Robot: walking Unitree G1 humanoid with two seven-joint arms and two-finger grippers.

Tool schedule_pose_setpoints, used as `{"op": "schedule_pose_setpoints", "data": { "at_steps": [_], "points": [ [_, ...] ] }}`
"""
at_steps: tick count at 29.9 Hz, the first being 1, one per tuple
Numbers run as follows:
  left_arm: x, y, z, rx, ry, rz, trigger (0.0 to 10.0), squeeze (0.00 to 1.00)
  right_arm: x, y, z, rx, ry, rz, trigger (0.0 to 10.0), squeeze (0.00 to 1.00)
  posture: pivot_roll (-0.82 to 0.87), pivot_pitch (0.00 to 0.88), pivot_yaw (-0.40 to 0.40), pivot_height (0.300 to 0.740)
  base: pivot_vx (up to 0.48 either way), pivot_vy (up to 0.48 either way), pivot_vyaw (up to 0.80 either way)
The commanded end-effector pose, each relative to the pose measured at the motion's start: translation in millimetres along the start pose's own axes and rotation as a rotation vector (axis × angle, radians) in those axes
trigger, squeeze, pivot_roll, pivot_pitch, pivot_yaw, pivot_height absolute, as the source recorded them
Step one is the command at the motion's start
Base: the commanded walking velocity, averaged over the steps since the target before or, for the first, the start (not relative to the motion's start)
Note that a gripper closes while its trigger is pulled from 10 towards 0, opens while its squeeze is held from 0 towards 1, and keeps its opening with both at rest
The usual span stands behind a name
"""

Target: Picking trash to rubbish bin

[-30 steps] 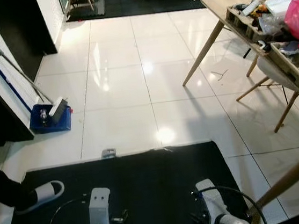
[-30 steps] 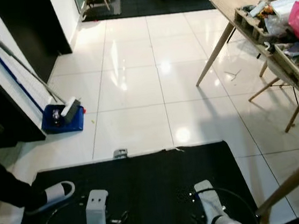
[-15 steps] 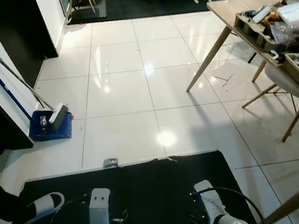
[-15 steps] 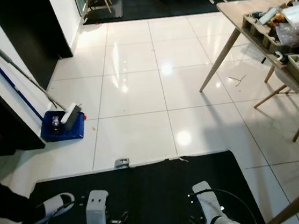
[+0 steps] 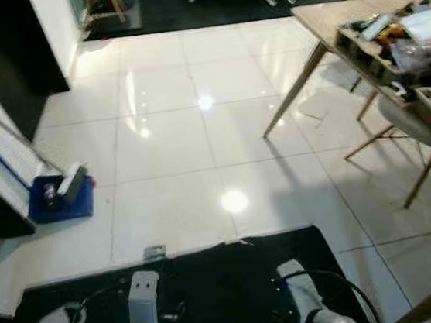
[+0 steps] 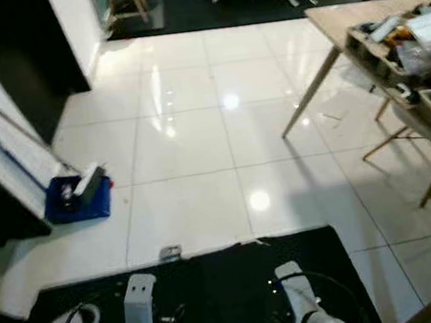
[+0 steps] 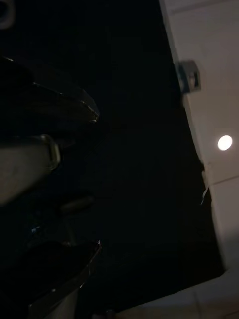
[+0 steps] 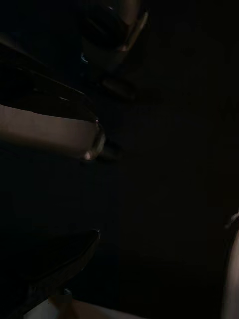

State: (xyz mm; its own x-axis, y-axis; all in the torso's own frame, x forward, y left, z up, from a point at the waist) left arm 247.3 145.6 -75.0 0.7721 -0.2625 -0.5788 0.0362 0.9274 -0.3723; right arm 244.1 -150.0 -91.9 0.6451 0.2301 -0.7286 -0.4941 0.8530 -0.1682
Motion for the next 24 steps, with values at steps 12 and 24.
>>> {"op": "schedule_pose_setpoints", "data": {
  "at_steps": [12,24],
  "points": [
    [-2.4,2.5,-7.1,-0.002,0.025,0.006,10.0,0.00,-1.3,5.7,-8.4,0.012,0.022,0.015,10.0,0.00,-0.03,0.159,-0.012,0.740,0.309,0.000,-0.76],
    [-2.6,3.1,-6.8,0.001,0.028,0.004,10.0,0.00,-1.8,6.7,-10.4,0.020,0.025,0.015,10.0,0.00,-0.03,0.159,-0.007,0.740,0.310,0.000,-0.80]
  ]
}}
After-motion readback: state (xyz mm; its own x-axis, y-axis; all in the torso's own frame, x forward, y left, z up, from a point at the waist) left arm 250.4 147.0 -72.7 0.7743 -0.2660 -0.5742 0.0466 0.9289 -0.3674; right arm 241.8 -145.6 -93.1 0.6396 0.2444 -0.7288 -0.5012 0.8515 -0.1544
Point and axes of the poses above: a point about 5 cm out from each wrist's last joint towards the gripper, its own x axis pointing out of the wrist towards the gripper, its own z axis along the axis of the wrist's last joint, y = z × x, the point moved 4 cm from there along x, pointing out of the wrist towards the gripper, and after that the axes turned 15 degrees about -x, right-handed, at the moved point
